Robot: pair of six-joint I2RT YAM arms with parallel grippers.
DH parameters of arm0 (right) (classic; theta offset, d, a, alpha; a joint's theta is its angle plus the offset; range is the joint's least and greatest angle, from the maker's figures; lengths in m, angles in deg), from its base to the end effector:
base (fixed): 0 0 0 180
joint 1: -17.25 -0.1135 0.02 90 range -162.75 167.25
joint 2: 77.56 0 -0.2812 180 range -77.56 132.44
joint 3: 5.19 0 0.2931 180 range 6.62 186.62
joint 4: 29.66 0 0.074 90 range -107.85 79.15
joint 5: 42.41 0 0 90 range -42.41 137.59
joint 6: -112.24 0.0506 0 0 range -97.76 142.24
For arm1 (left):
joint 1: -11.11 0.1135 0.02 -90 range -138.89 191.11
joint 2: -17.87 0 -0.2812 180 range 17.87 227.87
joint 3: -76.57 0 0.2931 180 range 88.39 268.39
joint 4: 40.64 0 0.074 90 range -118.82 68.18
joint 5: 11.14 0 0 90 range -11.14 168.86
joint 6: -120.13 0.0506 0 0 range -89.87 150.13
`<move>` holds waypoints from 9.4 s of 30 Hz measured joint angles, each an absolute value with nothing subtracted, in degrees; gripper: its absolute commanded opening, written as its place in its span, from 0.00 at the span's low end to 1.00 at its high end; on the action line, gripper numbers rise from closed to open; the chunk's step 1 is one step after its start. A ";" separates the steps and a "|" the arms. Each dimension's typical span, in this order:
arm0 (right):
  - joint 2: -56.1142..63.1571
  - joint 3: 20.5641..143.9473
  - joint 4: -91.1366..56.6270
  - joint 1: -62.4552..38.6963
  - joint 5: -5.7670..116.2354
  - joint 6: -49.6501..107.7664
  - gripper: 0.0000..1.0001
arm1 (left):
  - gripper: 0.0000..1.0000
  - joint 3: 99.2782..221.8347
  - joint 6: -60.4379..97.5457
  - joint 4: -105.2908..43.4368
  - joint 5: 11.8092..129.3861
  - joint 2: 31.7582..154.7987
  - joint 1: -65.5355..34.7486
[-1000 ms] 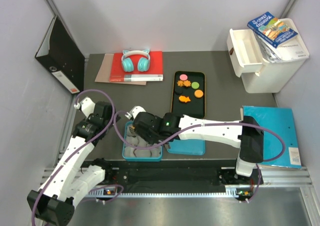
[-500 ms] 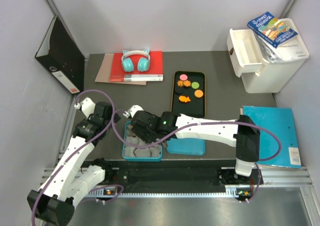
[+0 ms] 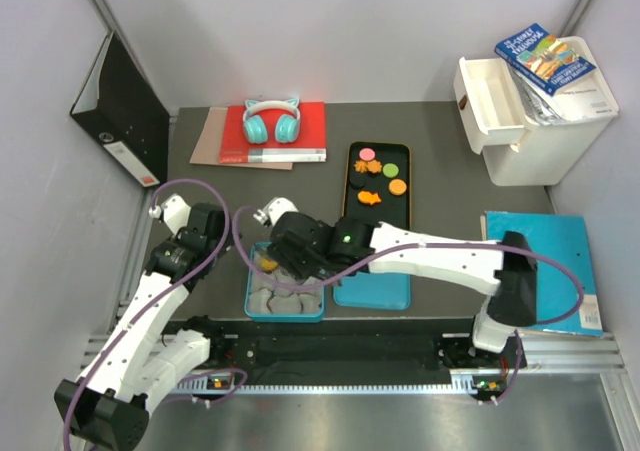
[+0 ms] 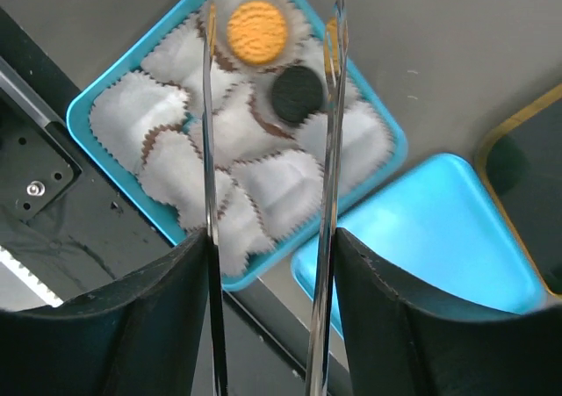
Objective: Pack the cookies
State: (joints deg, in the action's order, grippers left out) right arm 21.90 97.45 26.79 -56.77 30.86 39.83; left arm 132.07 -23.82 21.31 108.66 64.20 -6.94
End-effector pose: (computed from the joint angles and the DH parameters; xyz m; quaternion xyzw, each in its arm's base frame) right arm 0.1330 0.4114 0.3090 -0.4035 0.8491 0.1272 0.3163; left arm 0.1851 -0.0339 0.2697 -0.3603 0.8460 0.0159 0.3927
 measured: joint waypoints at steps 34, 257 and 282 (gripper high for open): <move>16.24 84.05 23.86 -21.69 31.06 39.15 0.51 | 0.98 128.51 -22.33 17.44 101.97 65.79 -6.94; 17.77 92.51 33.85 -61.69 32.50 35.35 0.53 | 0.98 128.07 -22.20 16.61 100.75 67.54 -6.94; 11.54 86.78 28.65 -18.59 29.27 40.26 0.52 | 0.98 128.07 -22.01 16.17 100.18 67.54 -6.94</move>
State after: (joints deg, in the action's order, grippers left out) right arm 11.54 86.78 28.65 -18.59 29.27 40.26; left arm 128.07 -22.01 16.17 100.18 67.54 -6.94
